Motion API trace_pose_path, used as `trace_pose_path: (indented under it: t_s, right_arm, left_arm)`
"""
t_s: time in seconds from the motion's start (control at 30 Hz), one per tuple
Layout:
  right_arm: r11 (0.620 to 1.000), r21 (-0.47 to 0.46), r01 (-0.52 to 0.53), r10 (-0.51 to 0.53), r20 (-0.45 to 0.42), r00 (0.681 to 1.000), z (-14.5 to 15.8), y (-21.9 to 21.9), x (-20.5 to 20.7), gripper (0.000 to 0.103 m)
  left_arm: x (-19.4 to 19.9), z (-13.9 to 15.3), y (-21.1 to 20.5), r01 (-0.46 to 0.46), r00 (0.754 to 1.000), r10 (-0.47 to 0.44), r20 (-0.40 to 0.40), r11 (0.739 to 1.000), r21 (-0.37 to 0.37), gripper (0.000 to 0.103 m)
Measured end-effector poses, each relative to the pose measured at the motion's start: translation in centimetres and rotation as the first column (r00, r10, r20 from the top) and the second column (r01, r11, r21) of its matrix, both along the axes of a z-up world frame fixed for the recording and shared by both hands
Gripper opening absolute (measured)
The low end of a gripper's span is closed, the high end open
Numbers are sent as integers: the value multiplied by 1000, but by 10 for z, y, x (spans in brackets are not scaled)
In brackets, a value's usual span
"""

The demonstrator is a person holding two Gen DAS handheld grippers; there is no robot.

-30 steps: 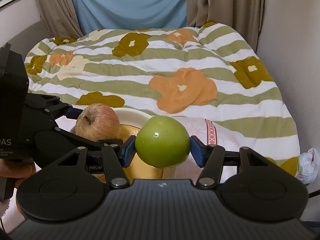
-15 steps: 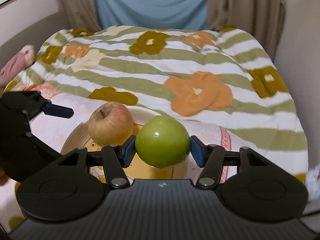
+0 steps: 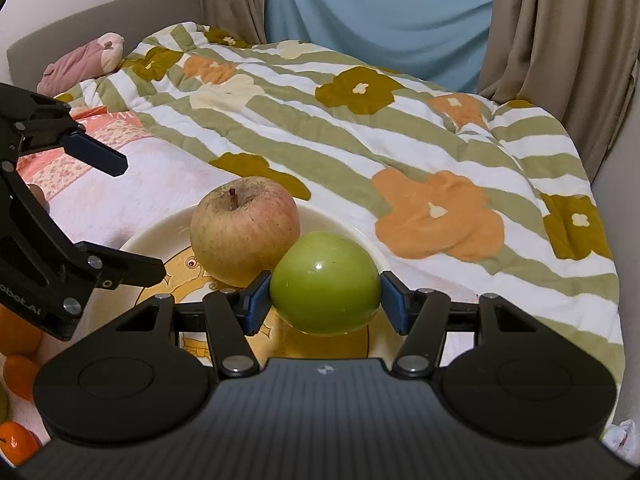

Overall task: Organize fruits
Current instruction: 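Carry the apple with the left tool while the right tool carries the green apple into the duck bowl, then open both tools and lift them away from the bowl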

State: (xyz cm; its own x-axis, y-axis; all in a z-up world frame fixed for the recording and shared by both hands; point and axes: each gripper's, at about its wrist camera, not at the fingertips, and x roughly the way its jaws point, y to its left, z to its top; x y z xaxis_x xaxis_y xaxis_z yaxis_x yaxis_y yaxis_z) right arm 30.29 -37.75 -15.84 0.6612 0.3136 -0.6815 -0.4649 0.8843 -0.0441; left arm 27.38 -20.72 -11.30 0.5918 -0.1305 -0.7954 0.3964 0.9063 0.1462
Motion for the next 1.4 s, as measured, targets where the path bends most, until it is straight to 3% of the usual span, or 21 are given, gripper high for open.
trace_pose_path:
  t_s: [0.07, 0.13, 0.17, 0.43, 0.73, 1.03, 1.4]
  right_arm:
    - [1000, 5, 9, -9, 23, 1000, 2, -1, 0, 82]
    - [1000, 1, 23, -23, 52, 998, 5, -1, -3, 101]
    - [1000, -1, 29, -29, 65, 997, 7, -2, -4, 103]
    - [993, 54, 105, -106, 13, 994, 16, -16, -8, 103]
    - [980, 76, 186, -189, 37, 981, 58, -15, -39, 103]
    - [932, 173, 319, -332, 49, 942, 114, -10, -92, 103]
    - [903, 172, 393, -411, 83, 908, 149, 20, -181, 103]
  left_arm:
    - [-2, 0, 1, -9, 1000, 9, -1, 1000, 2, 98]
    - [-4, 0, 1, -19, 1000, 19, -6, 1000, 4, 98]
    - [-5, 1, 2, -27, 1000, 27, -7, 1000, 6, 98]
    - [-17, 12, 11, -65, 998, 65, -5, 998, 5, 98]
    - [-41, 40, 28, -83, 996, 84, 37, 996, -31, 98]
    - [-91, 79, 55, -87, 989, 95, 111, 994, -71, 98]
    - [-159, 106, 98, -99, 982, 120, 147, 985, -144, 100]
